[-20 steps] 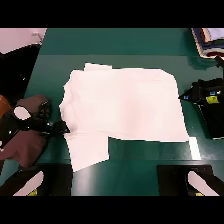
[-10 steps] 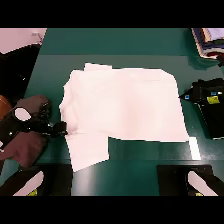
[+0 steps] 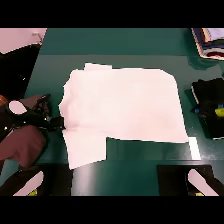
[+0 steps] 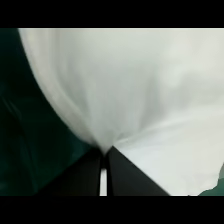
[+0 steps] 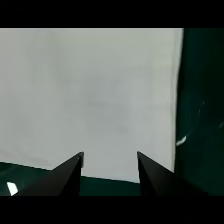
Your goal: Fold the shirts.
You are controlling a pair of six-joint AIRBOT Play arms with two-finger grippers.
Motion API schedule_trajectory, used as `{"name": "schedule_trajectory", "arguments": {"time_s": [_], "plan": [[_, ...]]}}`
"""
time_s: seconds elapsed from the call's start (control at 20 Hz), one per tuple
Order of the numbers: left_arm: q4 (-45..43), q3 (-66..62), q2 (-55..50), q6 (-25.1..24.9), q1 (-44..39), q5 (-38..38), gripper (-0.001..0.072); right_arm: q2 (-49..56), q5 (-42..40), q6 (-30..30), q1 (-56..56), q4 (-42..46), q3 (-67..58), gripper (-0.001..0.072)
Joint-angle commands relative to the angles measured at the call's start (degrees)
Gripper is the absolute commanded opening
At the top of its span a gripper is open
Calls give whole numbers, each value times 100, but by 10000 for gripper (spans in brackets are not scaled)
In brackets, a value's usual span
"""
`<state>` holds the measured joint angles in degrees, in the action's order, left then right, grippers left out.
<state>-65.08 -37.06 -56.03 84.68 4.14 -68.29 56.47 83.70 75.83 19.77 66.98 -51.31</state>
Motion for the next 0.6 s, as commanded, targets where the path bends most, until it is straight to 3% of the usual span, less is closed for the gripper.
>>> {"name": "schedule_trajectory", "arguments": {"time_s": [0.0,0.15,0.25,0.4,0.45,0.55], "plan": [[-42,-304,4,-76,0,-20,28,118,140,20,1211,391,1051,554],[26,-354,4,-76,0,203,28,553,83,17,1661,302,1685,550],[94,-354,4,-76,0,299,28,761,-225,17,1386,295,1862,507],[109,-354,2,-79,0,317,28,1005,-444,20,654,146,1867,502],[109,-354,2,-76,0,317,29,1067,-479,22,433,44,1867,476],[114,-354,4,-114,0,282,28,1095,-581,20,39,-46,1867,353]]}}
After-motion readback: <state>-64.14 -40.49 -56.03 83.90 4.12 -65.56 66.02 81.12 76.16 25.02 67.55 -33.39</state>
